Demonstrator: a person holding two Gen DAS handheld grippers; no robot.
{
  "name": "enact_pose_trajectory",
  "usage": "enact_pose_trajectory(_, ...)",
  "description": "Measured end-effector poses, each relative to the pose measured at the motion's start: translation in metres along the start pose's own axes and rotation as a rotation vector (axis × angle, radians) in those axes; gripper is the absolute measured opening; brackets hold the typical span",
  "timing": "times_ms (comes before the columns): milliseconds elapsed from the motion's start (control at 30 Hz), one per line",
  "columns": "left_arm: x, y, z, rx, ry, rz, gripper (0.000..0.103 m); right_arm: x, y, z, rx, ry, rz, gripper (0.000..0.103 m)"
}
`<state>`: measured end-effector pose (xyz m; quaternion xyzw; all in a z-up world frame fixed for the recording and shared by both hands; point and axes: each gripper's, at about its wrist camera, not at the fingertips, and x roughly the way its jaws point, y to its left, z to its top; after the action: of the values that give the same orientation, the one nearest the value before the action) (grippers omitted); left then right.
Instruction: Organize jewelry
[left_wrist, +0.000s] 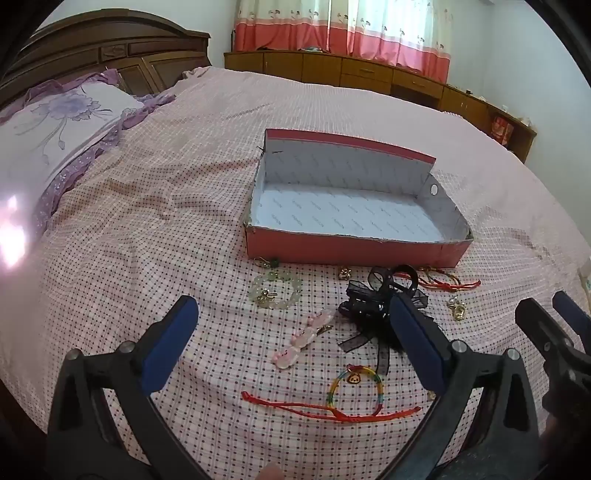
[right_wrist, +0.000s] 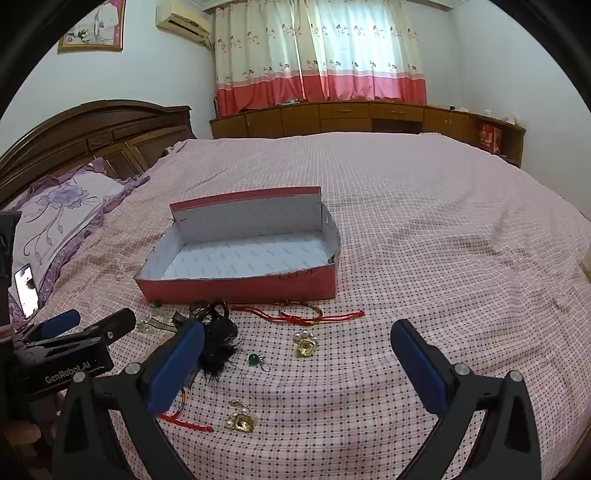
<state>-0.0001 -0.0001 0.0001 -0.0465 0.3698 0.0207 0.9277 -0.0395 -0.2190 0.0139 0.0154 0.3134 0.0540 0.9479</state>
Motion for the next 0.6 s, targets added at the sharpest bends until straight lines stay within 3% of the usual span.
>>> enact_pose_trajectory(600, -0.0034, -0.0042, 0.0016, 0.01, -0.006, 0.0, 0.097, -0.0006, 0.0019, -0.0002, -0.004, 0.006, -0.005, 0.103)
